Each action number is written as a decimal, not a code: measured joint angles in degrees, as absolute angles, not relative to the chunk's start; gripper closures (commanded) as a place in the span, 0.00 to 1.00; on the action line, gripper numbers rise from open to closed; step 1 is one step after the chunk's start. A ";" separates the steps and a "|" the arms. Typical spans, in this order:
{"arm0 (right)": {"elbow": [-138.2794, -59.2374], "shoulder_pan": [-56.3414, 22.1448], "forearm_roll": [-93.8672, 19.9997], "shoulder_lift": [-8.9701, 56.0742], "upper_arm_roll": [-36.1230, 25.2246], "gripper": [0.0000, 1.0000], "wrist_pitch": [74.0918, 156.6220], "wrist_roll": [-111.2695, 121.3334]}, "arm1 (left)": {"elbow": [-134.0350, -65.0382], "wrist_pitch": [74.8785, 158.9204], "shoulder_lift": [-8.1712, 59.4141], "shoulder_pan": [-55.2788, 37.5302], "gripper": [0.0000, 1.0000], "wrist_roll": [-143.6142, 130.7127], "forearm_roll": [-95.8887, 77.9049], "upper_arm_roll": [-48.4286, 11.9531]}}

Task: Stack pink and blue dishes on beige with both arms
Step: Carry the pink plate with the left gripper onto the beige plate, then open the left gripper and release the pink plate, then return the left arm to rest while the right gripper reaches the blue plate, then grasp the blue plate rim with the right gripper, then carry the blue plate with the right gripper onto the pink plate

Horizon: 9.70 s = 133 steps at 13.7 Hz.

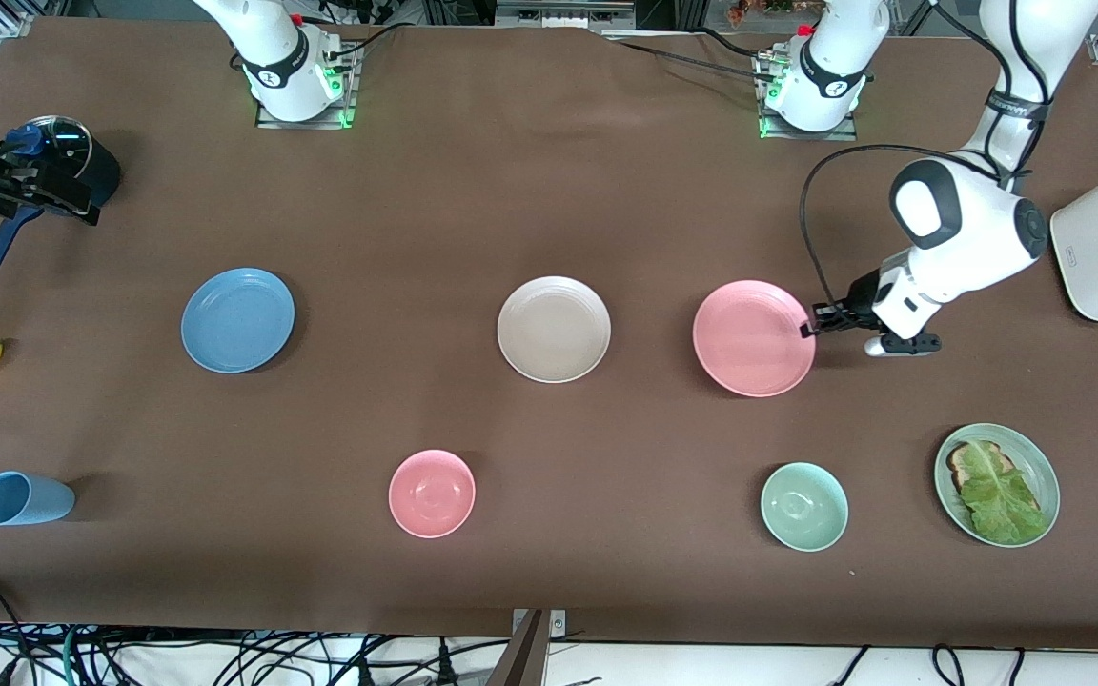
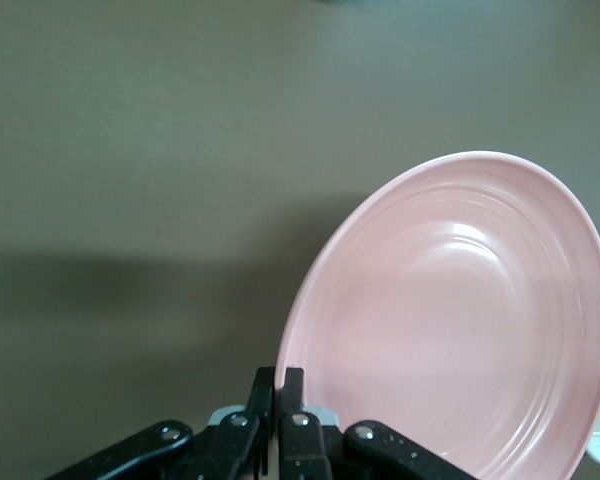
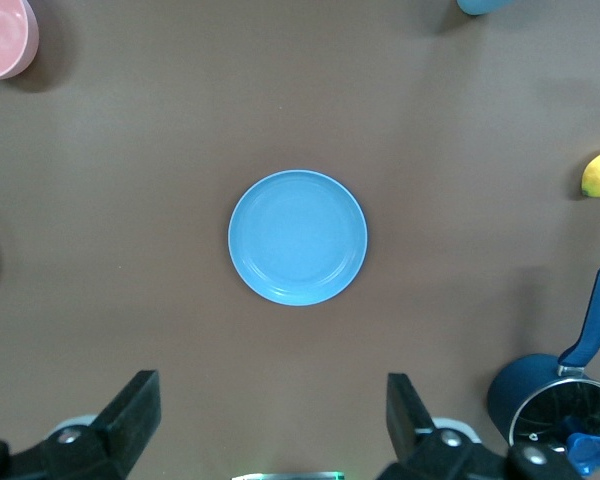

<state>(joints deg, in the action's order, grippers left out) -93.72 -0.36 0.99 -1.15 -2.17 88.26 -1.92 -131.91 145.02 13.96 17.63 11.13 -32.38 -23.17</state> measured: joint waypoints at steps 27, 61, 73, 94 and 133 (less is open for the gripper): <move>-93.74 -0.37 0.99 -1.14 -2.43 0.00 88.23 -1.92 | -121.05 155.41 23.89 -21.19 1.00 -47.48 -15.26 -15.70; -94.76 -0.38 1.90 0.84 -3.13 0.00 86.28 -1.94 | -117.12 141.25 20.56 -33.60 0.01 -35.80 -14.63 4.18; -108.63 0.09 -8.54 13.35 -14.68 0.00 102.84 10.77 | -107.92 114.49 14.12 -20.26 0.01 0.90 -11.39 14.54; -107.97 7.50 -31.12 35.00 -16.22 1.00 112.81 35.41 | -95.51 94.24 3.42 -8.15 0.00 7.75 -3.16 12.13; -94.87 -45.37 -32.44 36.27 -13.30 1.00 123.38 -19.42 | -86.90 84.99 3.68 -6.55 0.00 5.80 -0.53 8.68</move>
